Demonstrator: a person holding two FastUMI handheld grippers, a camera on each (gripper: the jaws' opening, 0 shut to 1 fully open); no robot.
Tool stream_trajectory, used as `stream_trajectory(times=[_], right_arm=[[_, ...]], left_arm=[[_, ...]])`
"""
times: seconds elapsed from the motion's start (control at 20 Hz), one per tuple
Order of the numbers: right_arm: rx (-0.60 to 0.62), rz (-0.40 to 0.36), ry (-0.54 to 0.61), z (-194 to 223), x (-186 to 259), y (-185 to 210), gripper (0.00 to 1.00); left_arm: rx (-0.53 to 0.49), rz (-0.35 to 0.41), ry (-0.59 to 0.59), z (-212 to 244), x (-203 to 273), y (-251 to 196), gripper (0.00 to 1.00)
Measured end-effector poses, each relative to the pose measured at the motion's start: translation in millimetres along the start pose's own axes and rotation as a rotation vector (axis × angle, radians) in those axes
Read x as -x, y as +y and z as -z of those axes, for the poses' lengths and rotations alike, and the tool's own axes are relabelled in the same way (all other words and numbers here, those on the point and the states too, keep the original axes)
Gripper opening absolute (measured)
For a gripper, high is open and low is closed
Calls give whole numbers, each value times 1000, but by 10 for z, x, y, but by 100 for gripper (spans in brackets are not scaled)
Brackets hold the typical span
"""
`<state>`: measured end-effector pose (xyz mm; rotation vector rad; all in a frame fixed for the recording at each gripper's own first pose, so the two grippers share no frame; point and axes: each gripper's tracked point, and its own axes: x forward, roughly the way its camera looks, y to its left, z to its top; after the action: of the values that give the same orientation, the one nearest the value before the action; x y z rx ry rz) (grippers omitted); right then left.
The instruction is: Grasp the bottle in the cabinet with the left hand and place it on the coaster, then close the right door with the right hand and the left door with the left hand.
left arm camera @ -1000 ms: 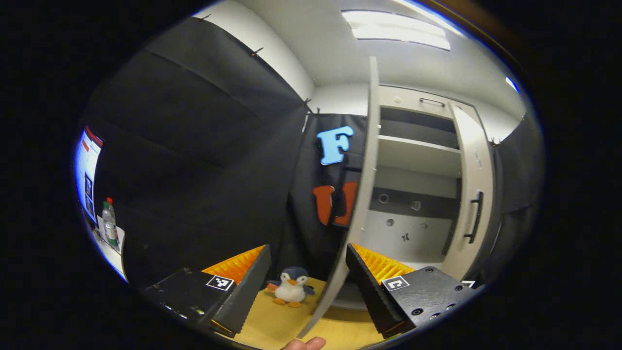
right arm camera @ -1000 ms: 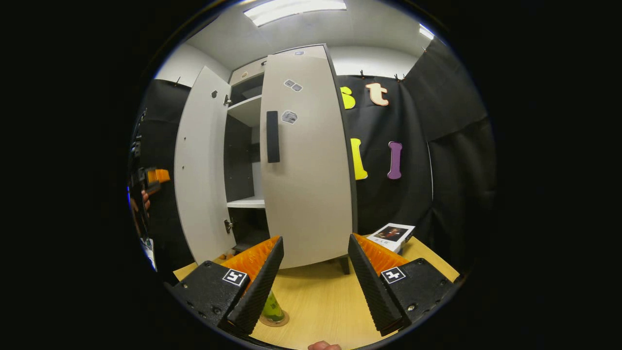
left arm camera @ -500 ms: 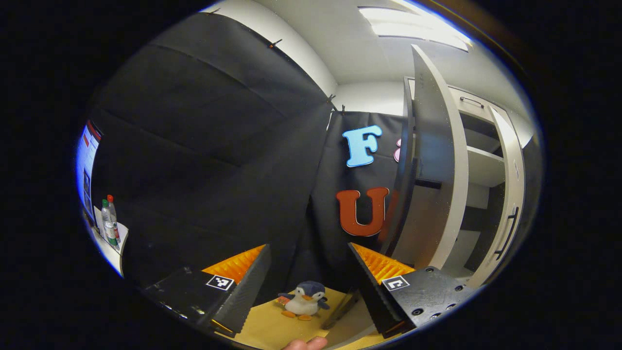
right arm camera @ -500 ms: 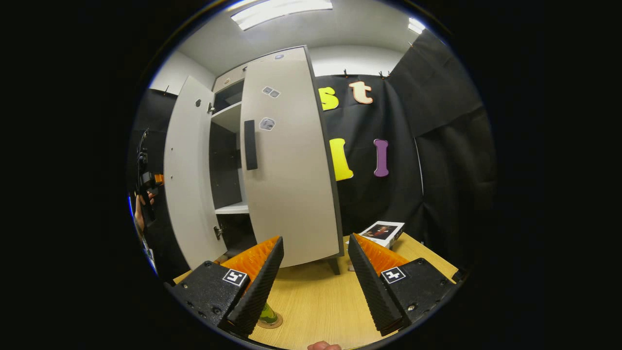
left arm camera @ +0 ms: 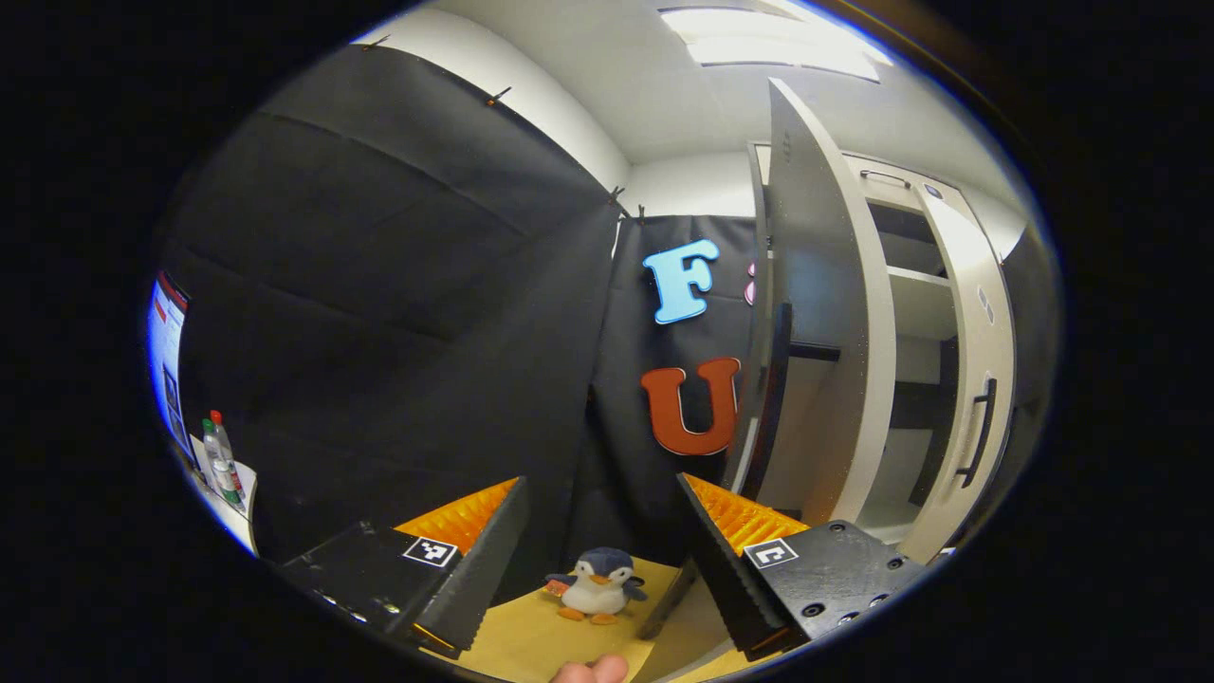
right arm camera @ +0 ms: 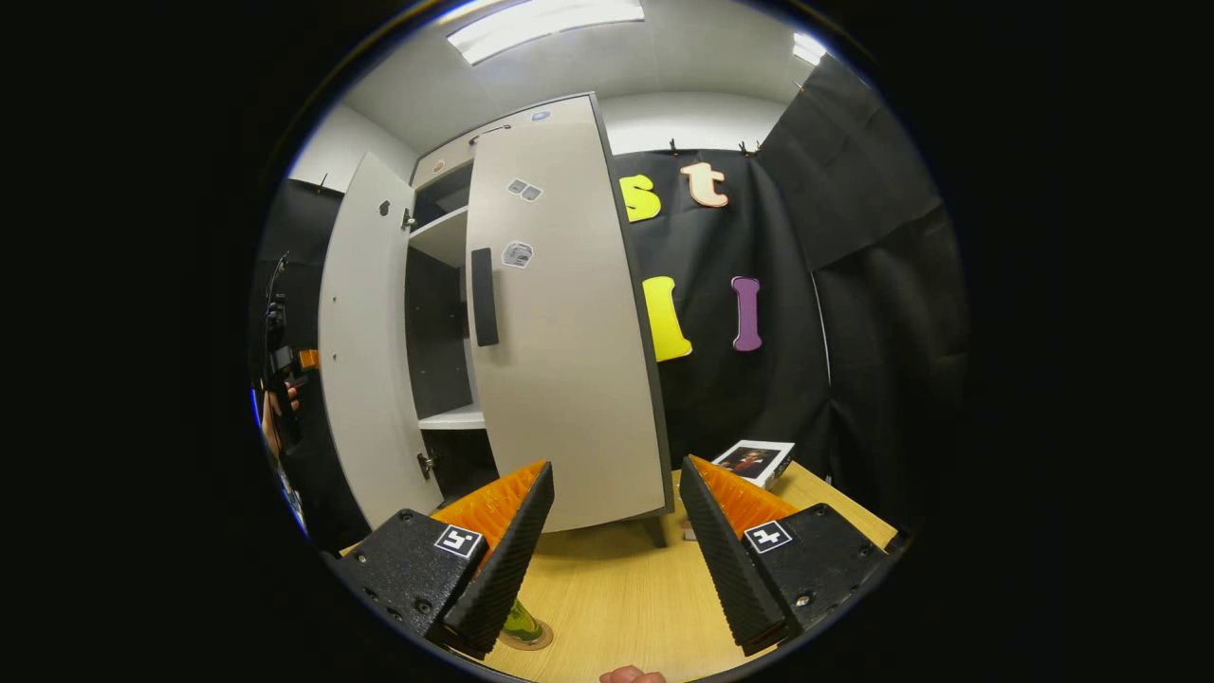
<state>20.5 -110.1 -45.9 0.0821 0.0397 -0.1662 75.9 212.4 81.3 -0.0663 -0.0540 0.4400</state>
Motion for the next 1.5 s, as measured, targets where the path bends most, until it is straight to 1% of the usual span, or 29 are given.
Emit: stream_trajectory(times=[0.2,0.35,0.4,0.45,0.5,0.55,0.6,0.7,0.75,0.8,0.85,0.95,1.0,1.05,1.1,1.35,1.5], right_arm=[[4,7,7,13,25,-26,83],[-1,26,9,0,77,-90,83],[-2,31,6,-21,89,-108,82],[-2,37,1,-33,104,-134,83],[-2,45,-3,-49,110,-154,83],[-6,53,-5,-45,100,-178,83],[-15,56,-3,-49,107,-188,83],[-30,60,-7,-60,132,-197,83],[-28,66,-7,9,170,-193,83],[-24,74,-6,21,202,-207,82],[-20,80,-6,-9,200,-266,83],[-22,90,-5,10,208,-318,82],[-27,92,-6,3,215,-324,82],[-31,94,-9,5,225,-327,82],[-32,95,-9,4,232,-333,83],[-22,82,-3,12,279,-315,83],[-12,75,-2,4,292,-295,83]], left_arm=[[71,101,29,55,101,-359,94],[77,140,26,59,102,-564,94],[70,165,28,72,100,-665,94],[65,206,35,116,141,-793,94],[51,269,48,159,181,-1008,94],[44,323,64,210,217,-1098,99],[42,343,65,235,259,-1178,99],[18,353,53,236,293,-1223,99],[9,358,50,268,313,-1248,94],[6,368,49,292,339,-1286,99],[9,385,50,302,374,-1336,99],[13,418,65,350,465,-1432,99],[10,427,69,372,514,-1453,95],[5,431,72,405,564,-1470,99],[-1,435,75,437,620,-1478,100],[-51,442,71,697,913,-1519,99],[-64,470,76,880,1025,-1664,99]])
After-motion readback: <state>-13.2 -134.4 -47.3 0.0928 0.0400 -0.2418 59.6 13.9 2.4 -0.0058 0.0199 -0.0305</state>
